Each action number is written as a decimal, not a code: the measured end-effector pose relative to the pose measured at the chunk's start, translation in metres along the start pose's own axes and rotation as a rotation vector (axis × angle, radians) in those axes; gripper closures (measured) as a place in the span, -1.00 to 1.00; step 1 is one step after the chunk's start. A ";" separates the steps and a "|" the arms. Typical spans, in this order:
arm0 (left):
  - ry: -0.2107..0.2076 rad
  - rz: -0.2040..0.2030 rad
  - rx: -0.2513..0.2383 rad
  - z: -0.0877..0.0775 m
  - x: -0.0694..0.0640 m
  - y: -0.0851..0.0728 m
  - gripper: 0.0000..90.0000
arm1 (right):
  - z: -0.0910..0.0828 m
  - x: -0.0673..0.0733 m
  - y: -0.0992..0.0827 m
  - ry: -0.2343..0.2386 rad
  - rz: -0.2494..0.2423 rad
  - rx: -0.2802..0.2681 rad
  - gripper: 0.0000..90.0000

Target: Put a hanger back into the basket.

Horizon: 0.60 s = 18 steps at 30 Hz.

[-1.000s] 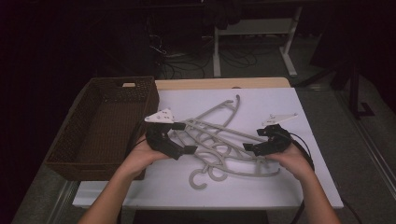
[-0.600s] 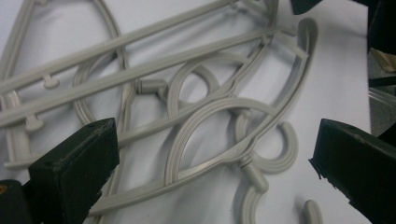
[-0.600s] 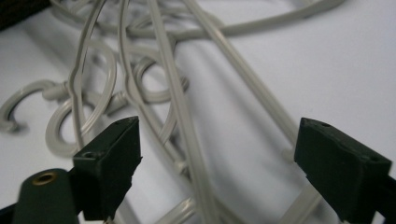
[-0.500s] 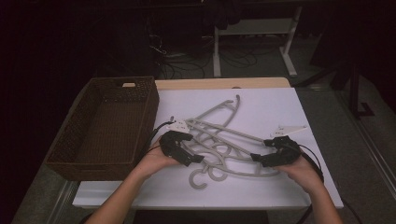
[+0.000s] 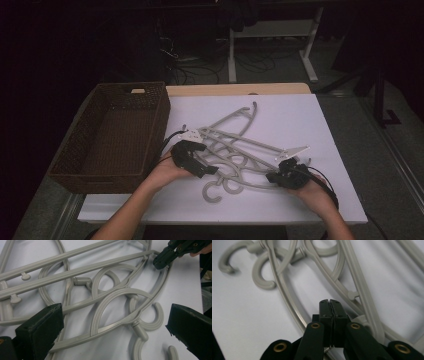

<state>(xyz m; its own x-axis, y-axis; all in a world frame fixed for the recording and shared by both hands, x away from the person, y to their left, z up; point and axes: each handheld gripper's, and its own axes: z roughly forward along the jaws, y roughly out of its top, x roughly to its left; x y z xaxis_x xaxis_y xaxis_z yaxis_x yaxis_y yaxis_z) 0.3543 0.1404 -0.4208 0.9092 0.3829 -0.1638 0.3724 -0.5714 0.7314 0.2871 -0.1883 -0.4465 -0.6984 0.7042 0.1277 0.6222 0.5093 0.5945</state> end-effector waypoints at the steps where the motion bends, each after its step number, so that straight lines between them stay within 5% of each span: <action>1: 0.000 0.002 0.002 0.002 0.001 0.000 -1.00 | 0.000 0.000 0.000 0.000 -0.002 0.004 0.98; 15: -0.012 0.089 0.081 0.016 -0.003 -0.003 -0.89 | -0.013 -0.015 -0.006 -0.063 0.003 0.009 0.98; 18: 0.010 0.143 0.125 0.023 -0.003 -0.003 -0.86 | -0.017 -0.018 -0.007 -0.057 0.002 -0.009 0.89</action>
<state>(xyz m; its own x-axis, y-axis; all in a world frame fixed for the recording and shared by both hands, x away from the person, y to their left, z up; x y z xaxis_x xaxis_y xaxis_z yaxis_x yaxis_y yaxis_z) 0.3548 0.1244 -0.4372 0.9528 0.2983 -0.0568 0.2603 -0.7060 0.6586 0.2891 -0.2134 -0.4392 -0.6759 0.7323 0.0835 0.6201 0.5038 0.6014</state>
